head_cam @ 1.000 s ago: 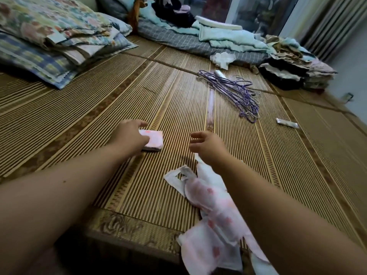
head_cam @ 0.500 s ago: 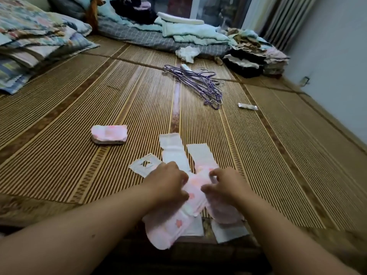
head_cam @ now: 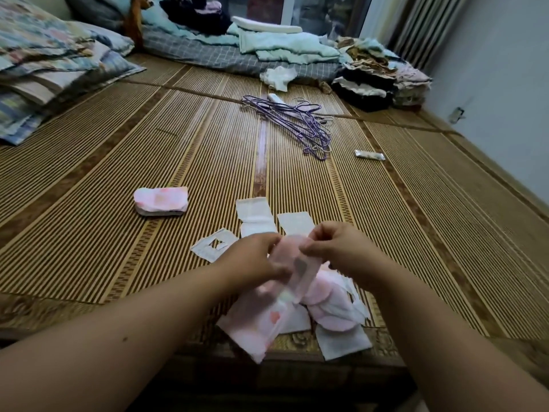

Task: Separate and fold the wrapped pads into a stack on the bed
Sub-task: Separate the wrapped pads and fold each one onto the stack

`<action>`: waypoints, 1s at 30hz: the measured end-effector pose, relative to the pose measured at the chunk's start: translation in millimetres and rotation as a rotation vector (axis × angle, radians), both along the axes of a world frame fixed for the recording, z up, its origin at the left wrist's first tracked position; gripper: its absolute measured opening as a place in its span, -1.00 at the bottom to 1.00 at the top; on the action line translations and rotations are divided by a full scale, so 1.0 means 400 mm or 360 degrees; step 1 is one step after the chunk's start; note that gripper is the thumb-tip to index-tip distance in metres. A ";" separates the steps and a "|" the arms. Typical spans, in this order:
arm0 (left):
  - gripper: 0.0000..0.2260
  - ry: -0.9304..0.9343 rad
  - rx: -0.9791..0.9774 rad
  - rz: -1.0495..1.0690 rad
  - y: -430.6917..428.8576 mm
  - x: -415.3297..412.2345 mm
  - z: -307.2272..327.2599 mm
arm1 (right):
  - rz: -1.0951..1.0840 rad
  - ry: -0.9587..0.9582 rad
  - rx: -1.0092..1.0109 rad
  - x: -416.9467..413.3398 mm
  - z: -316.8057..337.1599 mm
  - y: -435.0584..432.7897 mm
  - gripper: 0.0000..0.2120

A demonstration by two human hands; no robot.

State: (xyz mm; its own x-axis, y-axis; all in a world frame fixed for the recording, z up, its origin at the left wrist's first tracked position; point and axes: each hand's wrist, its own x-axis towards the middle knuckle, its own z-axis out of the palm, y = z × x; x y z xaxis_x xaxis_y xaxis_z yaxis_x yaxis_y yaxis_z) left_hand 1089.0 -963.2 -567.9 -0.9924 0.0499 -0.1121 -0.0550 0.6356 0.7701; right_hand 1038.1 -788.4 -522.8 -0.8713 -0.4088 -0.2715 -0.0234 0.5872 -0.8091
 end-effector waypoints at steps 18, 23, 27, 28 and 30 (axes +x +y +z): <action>-0.64 0.0910 -0.0472 -0.0085 -0.039 -0.011 0.110 | -0.0144 -0.0185 -0.0378 -0.010 0.092 -0.021 -0.32; -0.65 0.1032 -0.0822 -0.0208 -0.025 -0.003 0.084 | 0.0008 -0.0027 -0.0149 0.001 0.088 -0.064 -0.66; -0.61 0.1029 -0.0806 -0.0243 -0.024 -0.001 0.076 | -0.0126 0.0118 -0.0103 0.001 0.080 -0.082 -0.81; -0.61 0.1026 -0.0759 -0.0209 -0.025 0.000 0.076 | -0.0172 0.0150 -0.0128 0.000 0.081 -0.084 -0.81; -0.62 0.1014 -0.0625 -0.0101 -0.029 0.002 0.074 | -0.0299 0.0181 -0.0271 -0.006 0.084 -0.083 -0.81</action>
State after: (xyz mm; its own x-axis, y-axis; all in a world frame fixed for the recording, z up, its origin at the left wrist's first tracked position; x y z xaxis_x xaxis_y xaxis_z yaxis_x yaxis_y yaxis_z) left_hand 1089.9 -974.7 -538.1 -0.8677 0.1841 0.4618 0.3715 0.8573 0.3564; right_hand 1035.9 -821.7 -489.3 -0.9571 -0.2687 -0.1087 -0.0234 0.4455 -0.8950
